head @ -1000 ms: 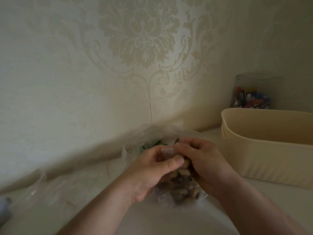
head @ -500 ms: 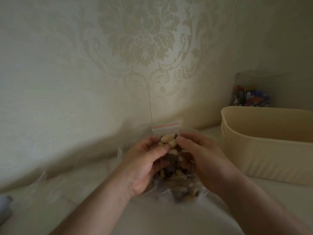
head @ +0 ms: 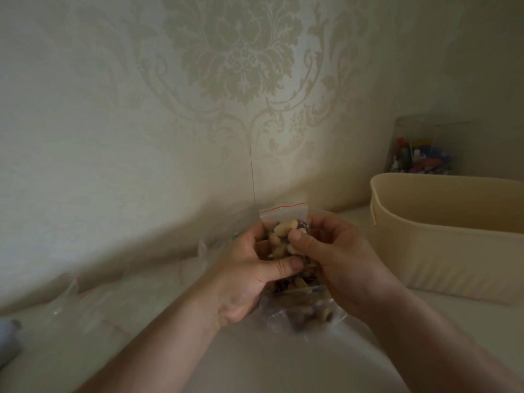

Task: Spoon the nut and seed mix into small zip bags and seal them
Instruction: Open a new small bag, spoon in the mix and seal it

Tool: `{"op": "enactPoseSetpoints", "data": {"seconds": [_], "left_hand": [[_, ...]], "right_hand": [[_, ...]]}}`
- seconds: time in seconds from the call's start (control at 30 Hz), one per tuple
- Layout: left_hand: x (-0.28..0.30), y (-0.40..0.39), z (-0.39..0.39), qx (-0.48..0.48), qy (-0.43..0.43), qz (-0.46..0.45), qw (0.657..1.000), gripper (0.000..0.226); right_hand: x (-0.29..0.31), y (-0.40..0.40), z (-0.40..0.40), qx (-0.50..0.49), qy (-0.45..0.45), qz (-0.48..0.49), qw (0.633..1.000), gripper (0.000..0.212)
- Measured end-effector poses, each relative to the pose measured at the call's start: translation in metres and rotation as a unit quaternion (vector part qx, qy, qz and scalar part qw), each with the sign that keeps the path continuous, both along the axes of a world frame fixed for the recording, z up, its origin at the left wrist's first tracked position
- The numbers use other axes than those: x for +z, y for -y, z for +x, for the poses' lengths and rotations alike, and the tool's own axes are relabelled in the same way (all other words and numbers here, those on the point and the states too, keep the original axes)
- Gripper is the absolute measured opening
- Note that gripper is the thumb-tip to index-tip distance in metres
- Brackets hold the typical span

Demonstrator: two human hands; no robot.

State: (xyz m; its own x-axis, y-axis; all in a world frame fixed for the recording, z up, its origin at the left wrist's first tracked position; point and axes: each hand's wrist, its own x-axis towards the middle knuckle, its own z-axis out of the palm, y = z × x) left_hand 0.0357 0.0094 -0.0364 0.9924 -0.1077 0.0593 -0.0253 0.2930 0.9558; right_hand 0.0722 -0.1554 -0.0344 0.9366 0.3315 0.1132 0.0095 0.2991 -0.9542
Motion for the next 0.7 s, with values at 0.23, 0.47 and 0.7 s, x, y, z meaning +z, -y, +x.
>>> {"op": "enactPoseSetpoints", "data": {"seconds": [0.23, 0.47, 0.7], "left_hand": [[-0.0035, -0.0095, 0.005, -0.007, 0.012, 0.004, 1.0, 0.054], [0.0015, -0.0008, 0.0025, -0.008, -0.009, -0.036, 0.999, 0.028], [0.0013, -0.0025, 0.0025, 0.011, -0.011, -0.033, 0.999, 0.039]], "right_hand": [[-0.0031, -0.0036, 0.0013, -0.006, 0.016, -0.048, 0.999, 0.032], [0.0018, 0.0007, -0.0013, 0.019, -0.027, 0.004, 0.999, 0.043], [-0.0017, 0.0005, 0.0001, 0.045, 0.004, -0.012, 0.999, 0.04]]}}
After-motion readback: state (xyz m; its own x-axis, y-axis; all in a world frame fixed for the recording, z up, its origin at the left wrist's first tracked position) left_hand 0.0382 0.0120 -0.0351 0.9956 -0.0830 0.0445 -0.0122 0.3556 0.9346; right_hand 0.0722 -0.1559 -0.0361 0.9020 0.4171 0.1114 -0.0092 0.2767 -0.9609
